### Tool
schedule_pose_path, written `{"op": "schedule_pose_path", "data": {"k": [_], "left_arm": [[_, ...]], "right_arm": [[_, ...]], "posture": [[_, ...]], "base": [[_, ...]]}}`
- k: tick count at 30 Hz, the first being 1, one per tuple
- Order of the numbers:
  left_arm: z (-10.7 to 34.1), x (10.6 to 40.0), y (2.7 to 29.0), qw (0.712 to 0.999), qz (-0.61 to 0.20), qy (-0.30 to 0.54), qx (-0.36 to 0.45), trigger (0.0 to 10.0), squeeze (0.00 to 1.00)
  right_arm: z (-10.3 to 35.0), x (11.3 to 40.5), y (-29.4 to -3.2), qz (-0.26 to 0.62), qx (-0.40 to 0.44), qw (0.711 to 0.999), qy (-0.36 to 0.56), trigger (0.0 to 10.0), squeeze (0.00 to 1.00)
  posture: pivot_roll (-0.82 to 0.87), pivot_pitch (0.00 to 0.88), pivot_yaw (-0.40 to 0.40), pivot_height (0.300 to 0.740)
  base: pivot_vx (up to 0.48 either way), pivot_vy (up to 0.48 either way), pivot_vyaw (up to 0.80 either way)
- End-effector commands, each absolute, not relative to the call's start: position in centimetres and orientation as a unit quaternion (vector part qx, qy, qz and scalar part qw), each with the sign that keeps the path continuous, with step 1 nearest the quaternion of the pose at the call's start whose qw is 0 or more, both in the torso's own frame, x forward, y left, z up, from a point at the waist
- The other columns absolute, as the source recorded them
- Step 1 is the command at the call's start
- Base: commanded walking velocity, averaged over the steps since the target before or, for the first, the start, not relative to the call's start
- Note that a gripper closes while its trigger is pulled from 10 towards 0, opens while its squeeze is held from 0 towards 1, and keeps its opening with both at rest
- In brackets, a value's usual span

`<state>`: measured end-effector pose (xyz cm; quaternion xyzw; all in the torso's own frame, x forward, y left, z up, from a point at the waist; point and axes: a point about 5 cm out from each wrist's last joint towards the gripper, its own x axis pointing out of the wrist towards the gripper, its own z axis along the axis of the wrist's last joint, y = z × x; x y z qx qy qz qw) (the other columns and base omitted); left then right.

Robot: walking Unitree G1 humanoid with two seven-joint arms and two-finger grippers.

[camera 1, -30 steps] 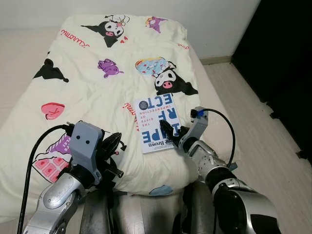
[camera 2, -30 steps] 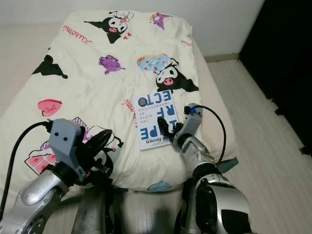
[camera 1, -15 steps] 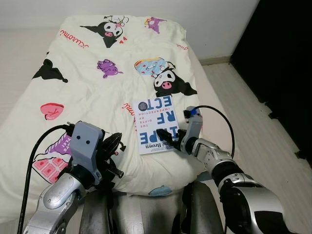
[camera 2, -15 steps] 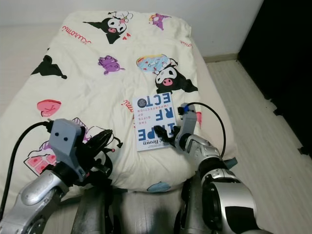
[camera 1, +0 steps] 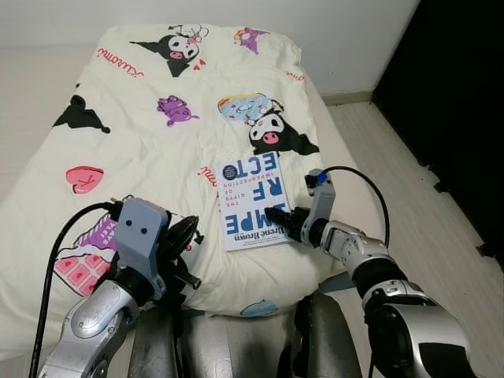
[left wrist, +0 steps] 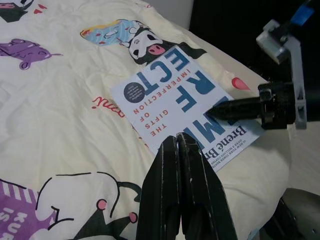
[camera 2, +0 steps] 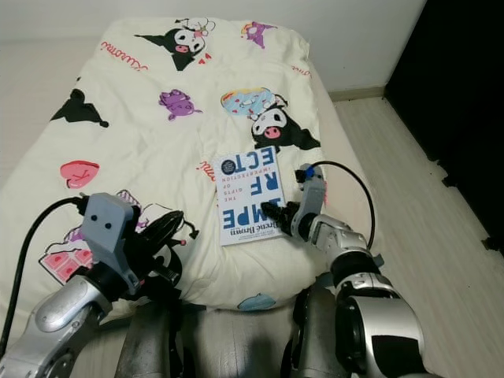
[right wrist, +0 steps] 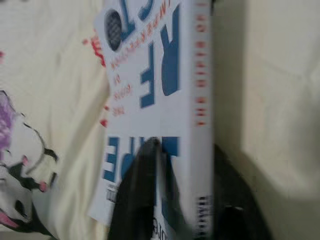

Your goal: Clean up the room

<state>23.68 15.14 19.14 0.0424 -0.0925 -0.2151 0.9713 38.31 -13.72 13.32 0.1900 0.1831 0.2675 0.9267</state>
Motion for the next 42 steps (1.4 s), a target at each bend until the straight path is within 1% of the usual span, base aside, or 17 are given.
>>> {"op": "schedule_pose_path", "data": {"k": [1,6,14,16,17,18,20,21,22,23,25,26,29,31,34,37,42], "left_arm": [[18.4,23.7,15.4,0.972,-0.216,-0.073,0.057,10.0,0.00],[18.2,23.8,15.4,0.973,-0.211,-0.069,0.061,10.0,0.00],[17.8,24.7,16.2,0.979,-0.179,-0.070,0.070,10.0,0.00],[17.7,26.3,17.4,0.989,-0.109,-0.072,0.069,10.0,0.00],[17.6,26.6,17.7,0.991,-0.089,-0.071,0.066,10.0,0.00],[17.5,27.0,18.3,0.995,-0.055,-0.070,0.054,10.0,0.00],[17.3,27.4,18.9,0.997,-0.021,-0.068,0.039,10.0,0.00],[17.1,27.6,19.3,0.998,0.005,-0.067,0.020,10.0,0.00],[17.1,27.6,19.3,0.998,0.005,-0.067,0.020,10.0,0.00],[16.5,27.8,19.8,0.997,0.038,-0.060,-0.006,10.0,0.00],[16.2,27.9,20.0,0.997,0.052,-0.057,-0.015,10.0,0.00],[15.5,27.9,20.0,0.997,0.063,-0.050,-0.022,10.0,0.00],[15.3,27.9,19.9,0.997,0.064,-0.046,-0.023,10.0,0.00],[14.8,27.8,19.8,0.997,0.069,-0.042,-0.018,10.0,0.00],[13.2,27.4,19.4,0.996,0.086,-0.026,-0.011,10.0,0.00],[12.8,27.4,19.2,0.995,0.096,-0.024,-0.016,10.0,0.00],[12.4,27.4,18.7,0.995,0.092,-0.020,-0.020,10.0,0.00]], "right_arm": [[13.0,38.1,-13.5,0.274,0.203,0.922,0.184,0.0,0.00],[13.5,38.1,-13.4,0.284,0.218,0.918,0.172,0.0,0.00],[15.1,38.3,-12.9,0.317,0.232,0.911,0.124,0.0,0.00],[18.3,38.7,-12.6,0.327,0.244,0.912,0.034,0.0,0.00],[19.0,38.8,-12.6,0.320,0.246,0.915,0.013,0.0,0.00],[19.8,39.0,-12.9,0.286,0.223,0.932,-0.018,0.0,0.00],[20.6,39.1,-13.2,0.248,0.196,0.947,-0.050,0.0,0.00],[20.9,39.0,-13.4,0.229,0.163,0.957,-0.069,8.5,0.00],[20.9,39.0,-13.4,0.229,0.163,0.957,-0.069,8.5,0.00],[21.3,38.4,-13.5,0.215,0.129,0.963,-0.094,10.0,0.00],[21.4,38.1,-13.7,0.203,0.119,0.966,-0.105,10.0,0.00],[21.2,37.6,-14.0,0.186,0.092,0.971,-0.122,10.0,0.00],[21.1,37.3,-14.1,0.180,0.075,0.972,-0.130,10.0,0.00],[20.3,36.9,-14.3,0.163,0.041,0.978,-0.124,10.0,0.00],[17.7,35.7,-14.7,0.123,-0.057,0.985,-0.107,10.0,0.00],[16.5,35.1,-14.9,0.106,-0.089,0.985,-0.100,10.0,0.00],[14.4,34.3,-15.7,0.074,-0.095,0.990,-0.076,10.0,0.00]], "posture": [[0.21,0.321,-0.054,0.556],[0.21,0.315,-0.056,0.556],[0.18,0.264,-0.065,0.556],[0.14,0.199,-0.068,0.556],[0.14,0.199,-0.068,0.556],[0.12,0.175,-0.066,0.556],[0.12,0.168,-0.066,0.556],[0.10,0.139,-0.063,0.556],[0.10,0.139,-0.063,0.556],[0.08,0.114,-0.059,0.556],[0.08,0.111,-0.059,0.556],[0.07,0.094,-0.055,0.556],[0.07,0.094,-0.055,0.556],[0.06,0.080,-0.054,0.556],[0.05,0.065,-0.049,0.556],[0.05,0.062,-0.049,0.556],[0.06,0.060,-0.047,0.556]], "base": [[0.000,0.000,0.00],[0.000,0.000,0.00],[0.000,0.000,0.00],[0.000,0.000,0.00],[0.000,0.000,0.00],[0.000,0.000,0.00],[0.000,0.000,0.00],[0.000,0.000,0.00],[0.000,0.000,0.00],[0.000,0.000,0.00],[0.000,0.000,0.00],[0.000,0.000,0.00],[0.000,0.000,0.00],[0.000,0.000,0.00],[0.000,0.000,0.00],[0.000,0.000,0.00],[0.000,0.000,0.00]]}}
